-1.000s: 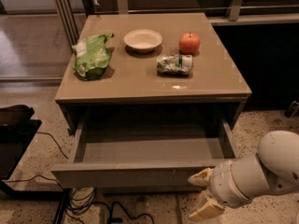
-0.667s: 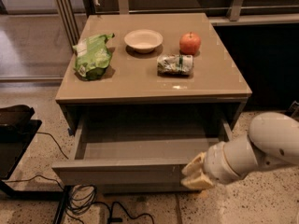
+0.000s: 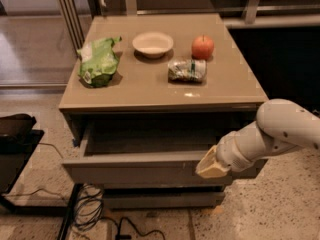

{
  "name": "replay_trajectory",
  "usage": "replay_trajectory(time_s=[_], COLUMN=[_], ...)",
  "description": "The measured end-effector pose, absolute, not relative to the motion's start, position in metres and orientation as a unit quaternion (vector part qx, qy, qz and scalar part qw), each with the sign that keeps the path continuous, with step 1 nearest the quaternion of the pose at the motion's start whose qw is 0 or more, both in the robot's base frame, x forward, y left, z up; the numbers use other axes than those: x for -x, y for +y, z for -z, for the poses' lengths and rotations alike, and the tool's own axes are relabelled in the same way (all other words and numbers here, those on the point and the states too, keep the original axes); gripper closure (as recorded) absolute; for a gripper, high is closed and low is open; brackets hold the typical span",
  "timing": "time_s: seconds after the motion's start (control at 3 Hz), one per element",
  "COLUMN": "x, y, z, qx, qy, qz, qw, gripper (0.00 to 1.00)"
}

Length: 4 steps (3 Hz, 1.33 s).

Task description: Close top drawer

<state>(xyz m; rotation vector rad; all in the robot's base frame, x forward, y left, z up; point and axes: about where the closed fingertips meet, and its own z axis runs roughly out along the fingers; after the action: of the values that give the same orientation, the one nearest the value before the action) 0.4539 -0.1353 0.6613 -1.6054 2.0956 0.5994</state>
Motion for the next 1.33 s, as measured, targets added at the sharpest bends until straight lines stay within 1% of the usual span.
replay_trajectory(time_s=[0.33, 1.33], x=[-0.4537, -0.453], y=[-0.1353, -0.1298], z=[-0.6614, -0.6614], qx=[0.579, 0.584], qy=[0.756, 0.753], qz=[-0.216, -0.219], qw=[0.216, 0.212], gripper=[0.82, 0.12])
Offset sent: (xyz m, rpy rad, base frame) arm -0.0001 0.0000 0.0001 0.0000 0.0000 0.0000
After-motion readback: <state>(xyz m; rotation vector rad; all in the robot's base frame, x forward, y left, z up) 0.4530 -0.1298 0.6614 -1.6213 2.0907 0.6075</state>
